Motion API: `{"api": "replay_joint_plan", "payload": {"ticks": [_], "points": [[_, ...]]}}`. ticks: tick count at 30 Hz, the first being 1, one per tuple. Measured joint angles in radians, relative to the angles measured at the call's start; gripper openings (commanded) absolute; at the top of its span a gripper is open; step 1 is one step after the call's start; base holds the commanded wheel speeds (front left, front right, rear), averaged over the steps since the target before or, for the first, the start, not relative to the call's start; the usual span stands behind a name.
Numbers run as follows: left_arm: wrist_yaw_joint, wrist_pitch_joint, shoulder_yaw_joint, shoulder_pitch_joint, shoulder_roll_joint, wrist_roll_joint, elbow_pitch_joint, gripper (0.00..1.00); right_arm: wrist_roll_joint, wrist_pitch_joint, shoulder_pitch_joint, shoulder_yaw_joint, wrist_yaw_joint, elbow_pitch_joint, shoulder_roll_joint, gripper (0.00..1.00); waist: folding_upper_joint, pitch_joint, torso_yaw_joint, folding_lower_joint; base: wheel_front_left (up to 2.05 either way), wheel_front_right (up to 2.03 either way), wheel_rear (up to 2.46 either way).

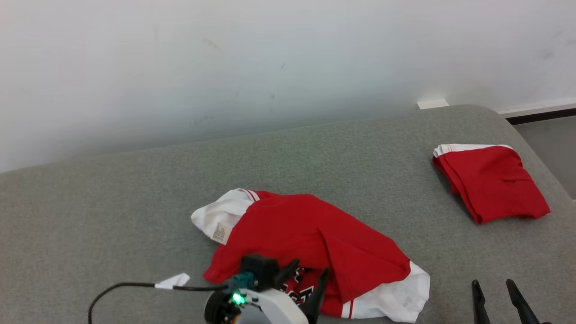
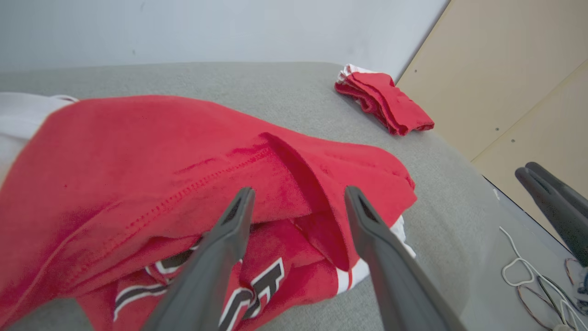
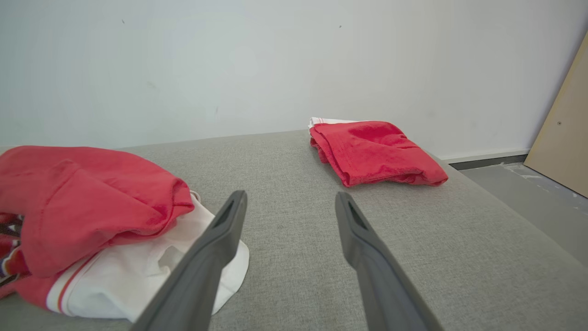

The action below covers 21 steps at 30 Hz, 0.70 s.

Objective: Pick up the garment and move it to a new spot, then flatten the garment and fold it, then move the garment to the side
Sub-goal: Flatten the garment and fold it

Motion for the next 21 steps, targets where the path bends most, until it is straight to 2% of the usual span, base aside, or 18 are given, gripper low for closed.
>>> {"api": "replay_joint_plan", "payload": {"ticks": [5,10,21], "points": [[-0.014,0.026,-0.050,0.043,-0.013,-0.008,-0.009,1.00,-0.001,0.000,-0.001,0.008,0.000,-0.002,0.000,1.00,0.0000,0.022,0.016,0.0000,0.00,0.00,0.00],[-0.029,0.034,-0.065,0.039,-0.054,0.001,0.038,1.00,-0.001,0.000,-0.025,0.022,0.000,-0.005,0.000,1.00,0.0000,0.058,0.016,0.0000,0.00,0.00,0.00],[-0.086,0.025,-0.072,-0.026,-0.135,0.024,0.146,1.00,0.008,0.000,-0.051,0.031,0.000,0.002,0.000,1.00,0.0000,0.120,-0.030,0.0000,0.00,0.00,0.00]]}}
